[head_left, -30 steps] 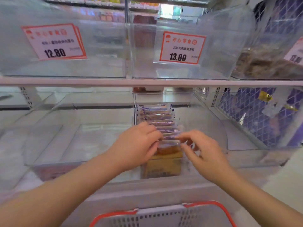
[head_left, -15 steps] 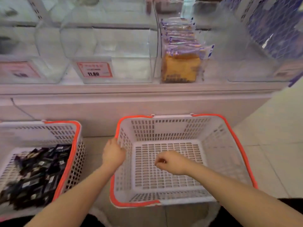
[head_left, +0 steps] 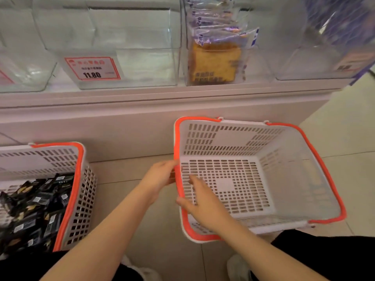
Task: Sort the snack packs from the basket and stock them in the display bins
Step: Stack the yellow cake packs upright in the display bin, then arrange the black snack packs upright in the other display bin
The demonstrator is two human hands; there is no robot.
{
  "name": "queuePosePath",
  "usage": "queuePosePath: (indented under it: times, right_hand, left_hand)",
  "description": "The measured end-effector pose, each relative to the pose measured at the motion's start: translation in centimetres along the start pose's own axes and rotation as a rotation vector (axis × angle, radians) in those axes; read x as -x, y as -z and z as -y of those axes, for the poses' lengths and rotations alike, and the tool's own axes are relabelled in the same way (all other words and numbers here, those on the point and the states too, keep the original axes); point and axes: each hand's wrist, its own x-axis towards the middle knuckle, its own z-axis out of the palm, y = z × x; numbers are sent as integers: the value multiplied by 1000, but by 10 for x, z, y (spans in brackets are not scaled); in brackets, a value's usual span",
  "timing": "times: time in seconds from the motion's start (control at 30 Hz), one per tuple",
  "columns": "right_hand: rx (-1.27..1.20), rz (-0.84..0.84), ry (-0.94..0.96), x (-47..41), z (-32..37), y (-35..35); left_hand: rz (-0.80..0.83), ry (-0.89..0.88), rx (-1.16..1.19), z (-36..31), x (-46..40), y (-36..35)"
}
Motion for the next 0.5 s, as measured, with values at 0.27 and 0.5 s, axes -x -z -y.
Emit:
queuePosePath:
  times: [0.27,0.5]
  right_hand:
    - [110,-242,-159,19,-43,43]
    - [248,-356,-452,29,-140,96]
  left_hand:
    - [101,-298,-571,-15,-6,-64]
    - [149,-337,-727,14,-16,-87]
